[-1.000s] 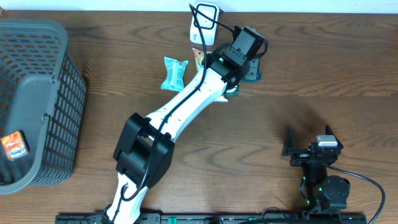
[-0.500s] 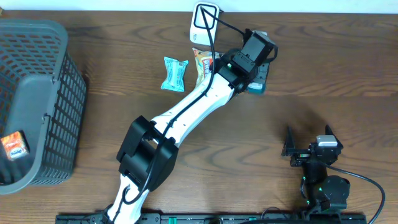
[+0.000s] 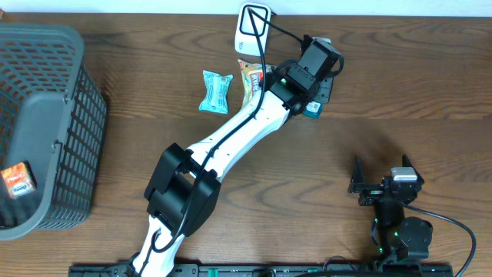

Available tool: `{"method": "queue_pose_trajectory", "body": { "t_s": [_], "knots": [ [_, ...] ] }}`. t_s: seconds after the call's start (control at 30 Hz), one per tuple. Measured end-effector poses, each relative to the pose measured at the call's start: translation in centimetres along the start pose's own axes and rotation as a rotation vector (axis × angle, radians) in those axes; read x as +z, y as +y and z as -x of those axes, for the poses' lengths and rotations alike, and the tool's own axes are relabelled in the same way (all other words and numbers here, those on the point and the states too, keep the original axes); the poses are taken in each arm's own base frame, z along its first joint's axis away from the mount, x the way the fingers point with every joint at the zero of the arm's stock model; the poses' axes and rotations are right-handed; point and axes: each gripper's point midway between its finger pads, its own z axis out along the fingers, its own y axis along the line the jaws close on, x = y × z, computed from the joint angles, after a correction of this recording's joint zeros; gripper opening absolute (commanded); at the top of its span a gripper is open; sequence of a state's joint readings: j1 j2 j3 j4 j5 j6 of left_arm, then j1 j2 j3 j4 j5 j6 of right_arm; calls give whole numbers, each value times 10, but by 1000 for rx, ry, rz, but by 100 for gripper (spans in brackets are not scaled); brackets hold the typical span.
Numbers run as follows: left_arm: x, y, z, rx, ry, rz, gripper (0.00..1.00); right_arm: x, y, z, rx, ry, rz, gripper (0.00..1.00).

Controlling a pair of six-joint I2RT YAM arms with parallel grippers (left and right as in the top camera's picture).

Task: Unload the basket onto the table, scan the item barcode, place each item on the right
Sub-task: 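Carry the bottle to the scanner and stand it right of the box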

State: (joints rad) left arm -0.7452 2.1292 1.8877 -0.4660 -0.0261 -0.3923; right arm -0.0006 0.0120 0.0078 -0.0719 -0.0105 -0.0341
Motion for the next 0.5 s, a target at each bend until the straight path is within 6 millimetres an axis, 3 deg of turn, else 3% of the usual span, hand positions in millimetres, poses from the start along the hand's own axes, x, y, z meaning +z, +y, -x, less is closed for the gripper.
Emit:
{"method": "queue_pose_trajectory", "body": {
  "t_s": [0.17, 0.23, 0.37, 0.5],
  "knots": [
    [0, -4, 7, -2, -29, -15, 46, 0, 0, 0, 0, 0, 0, 99],
    [0, -4, 9, -1, -35, -17, 59, 0, 0, 0, 0, 0, 0, 99],
    [0, -6, 12, -1, -48, -24, 73, 0, 0, 0, 0, 0, 0, 99],
    [-3, -7, 20, -9, -75, -33, 76, 0, 0, 0, 0, 0, 0, 99]
  ]
}}
